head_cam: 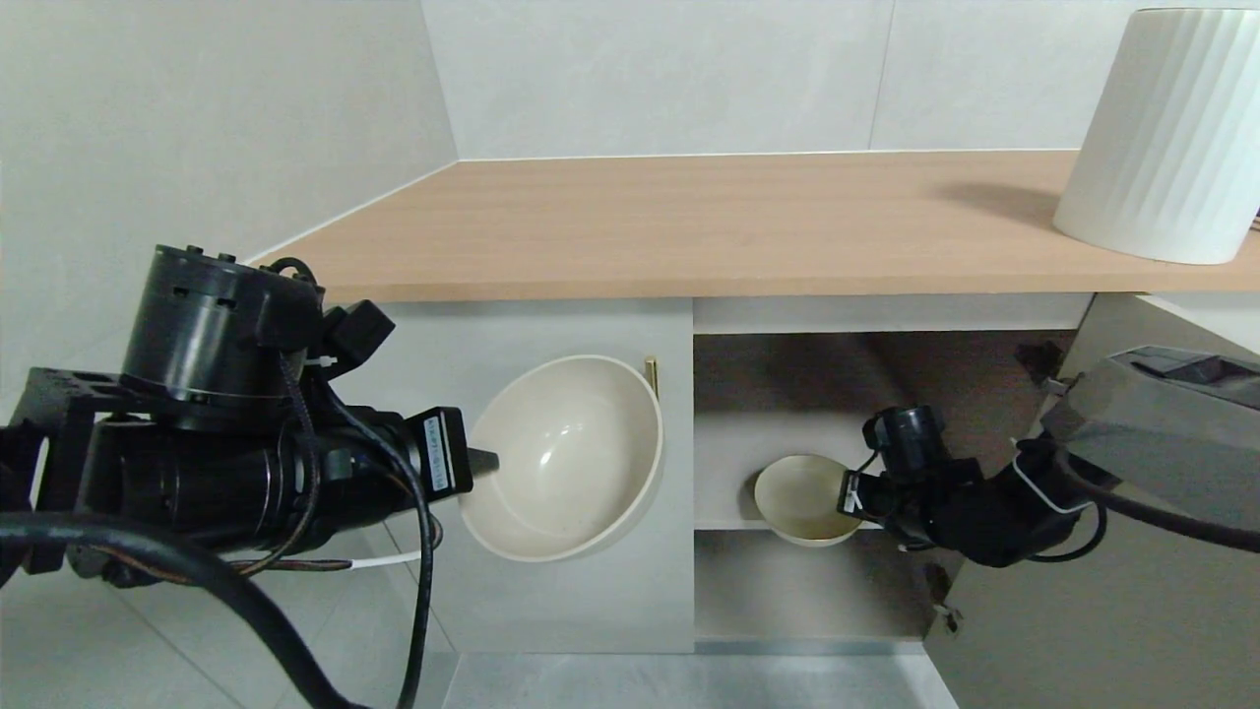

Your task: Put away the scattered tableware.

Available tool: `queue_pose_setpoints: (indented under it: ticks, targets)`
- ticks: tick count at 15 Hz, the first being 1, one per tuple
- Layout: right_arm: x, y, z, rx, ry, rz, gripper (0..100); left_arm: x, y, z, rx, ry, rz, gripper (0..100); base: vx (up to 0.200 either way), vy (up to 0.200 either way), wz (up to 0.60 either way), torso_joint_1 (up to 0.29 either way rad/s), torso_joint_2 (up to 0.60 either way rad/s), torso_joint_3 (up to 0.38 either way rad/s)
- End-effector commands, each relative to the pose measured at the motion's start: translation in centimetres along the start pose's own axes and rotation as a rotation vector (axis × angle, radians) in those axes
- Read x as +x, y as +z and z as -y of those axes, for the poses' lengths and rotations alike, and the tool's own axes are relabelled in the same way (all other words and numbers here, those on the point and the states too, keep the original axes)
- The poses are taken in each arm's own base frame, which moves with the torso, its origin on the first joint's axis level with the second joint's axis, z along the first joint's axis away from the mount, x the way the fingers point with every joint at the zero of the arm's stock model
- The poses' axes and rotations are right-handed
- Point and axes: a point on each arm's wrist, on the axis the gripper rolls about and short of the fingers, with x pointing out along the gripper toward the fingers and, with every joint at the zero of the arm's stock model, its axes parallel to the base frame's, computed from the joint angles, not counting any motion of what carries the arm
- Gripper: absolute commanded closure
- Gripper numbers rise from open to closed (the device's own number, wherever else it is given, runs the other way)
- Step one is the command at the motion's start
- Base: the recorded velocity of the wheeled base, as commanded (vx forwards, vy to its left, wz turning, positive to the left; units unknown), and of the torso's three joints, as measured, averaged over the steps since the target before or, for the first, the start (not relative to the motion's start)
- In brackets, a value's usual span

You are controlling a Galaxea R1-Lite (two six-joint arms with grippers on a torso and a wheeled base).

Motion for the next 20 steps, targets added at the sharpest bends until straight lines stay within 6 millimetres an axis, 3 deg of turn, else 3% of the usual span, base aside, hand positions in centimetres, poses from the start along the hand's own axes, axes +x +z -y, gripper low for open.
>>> queue_pose_setpoints:
  ticks: [1, 6, 10, 20]
  targets:
    - [2.4, -1.1, 0.4, 0.006, -0.039, -0.017, 100, 0.1, 0.0, 0.0, 0.0, 0.002, -0.003, 100, 0.0, 0.0, 0.0, 0.0, 0.0, 0.0]
    - [3.6, -0.8, 0.7, 0.031, -0.051, -0.007, 100, 0.1, 0.0, 0.0, 0.0, 0.002, -0.003, 100, 0.0, 0.0, 0.0, 0.0, 0.0, 0.0]
    - [5.3, 0.6, 0.9, 0.074, -0.065, 0.044, 100, 0.2, 0.0, 0.0, 0.0, 0.003, -0.004, 100, 0.0, 0.0, 0.0, 0.0, 0.0, 0.0]
    - [7.0, 2.3, 0.4, 0.119, -0.074, 0.107, 100, 0.8, -0.2, -0.1, -0.002, 0.014, -0.019, 100, 0.0, 0.0, 0.0, 0.0, 0.0, 0.0]
